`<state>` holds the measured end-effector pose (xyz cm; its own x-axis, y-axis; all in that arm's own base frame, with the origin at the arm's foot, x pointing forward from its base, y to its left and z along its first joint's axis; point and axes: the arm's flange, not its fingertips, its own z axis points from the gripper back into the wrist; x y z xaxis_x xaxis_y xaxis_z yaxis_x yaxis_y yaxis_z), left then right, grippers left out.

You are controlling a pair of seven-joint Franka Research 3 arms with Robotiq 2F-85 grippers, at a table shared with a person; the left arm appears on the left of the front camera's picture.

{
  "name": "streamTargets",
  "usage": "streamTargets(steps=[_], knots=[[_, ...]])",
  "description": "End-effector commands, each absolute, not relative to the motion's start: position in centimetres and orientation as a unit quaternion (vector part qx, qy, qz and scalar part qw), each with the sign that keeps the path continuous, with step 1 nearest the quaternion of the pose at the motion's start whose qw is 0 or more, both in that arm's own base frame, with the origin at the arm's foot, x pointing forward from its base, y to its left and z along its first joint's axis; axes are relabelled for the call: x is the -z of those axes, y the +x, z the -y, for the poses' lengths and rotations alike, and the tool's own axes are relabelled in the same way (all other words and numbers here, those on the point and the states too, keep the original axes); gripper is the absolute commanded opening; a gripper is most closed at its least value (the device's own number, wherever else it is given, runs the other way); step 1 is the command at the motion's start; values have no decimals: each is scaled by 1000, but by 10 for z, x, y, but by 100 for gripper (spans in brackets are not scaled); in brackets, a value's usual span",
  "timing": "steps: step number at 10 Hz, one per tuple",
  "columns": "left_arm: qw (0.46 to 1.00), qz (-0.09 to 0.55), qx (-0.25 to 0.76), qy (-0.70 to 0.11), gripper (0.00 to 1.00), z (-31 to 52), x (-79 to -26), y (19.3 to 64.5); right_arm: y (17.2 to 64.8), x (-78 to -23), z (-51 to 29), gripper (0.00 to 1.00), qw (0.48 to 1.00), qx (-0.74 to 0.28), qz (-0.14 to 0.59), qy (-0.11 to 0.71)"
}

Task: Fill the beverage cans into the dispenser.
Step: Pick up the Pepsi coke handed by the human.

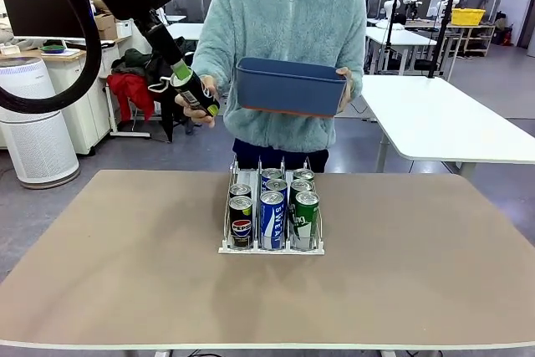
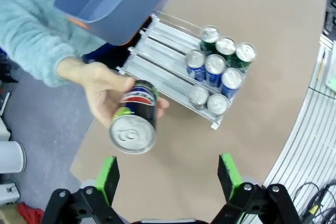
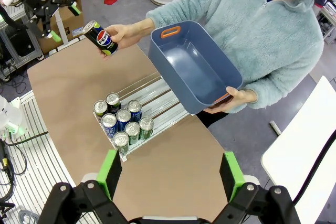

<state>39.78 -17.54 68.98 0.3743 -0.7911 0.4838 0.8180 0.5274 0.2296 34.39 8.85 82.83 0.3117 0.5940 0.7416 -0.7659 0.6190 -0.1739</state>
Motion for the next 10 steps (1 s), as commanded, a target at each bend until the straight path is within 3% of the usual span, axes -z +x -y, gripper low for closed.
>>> streamTargets(steps=[1,10], knots=[[840,305,449,7,100,173,-675,403,344,-828,-89,100,803,-423,407,106],[836,323,443,-12,100,161,-640,437,344,-828,-89,100,803,-423,407,106]])
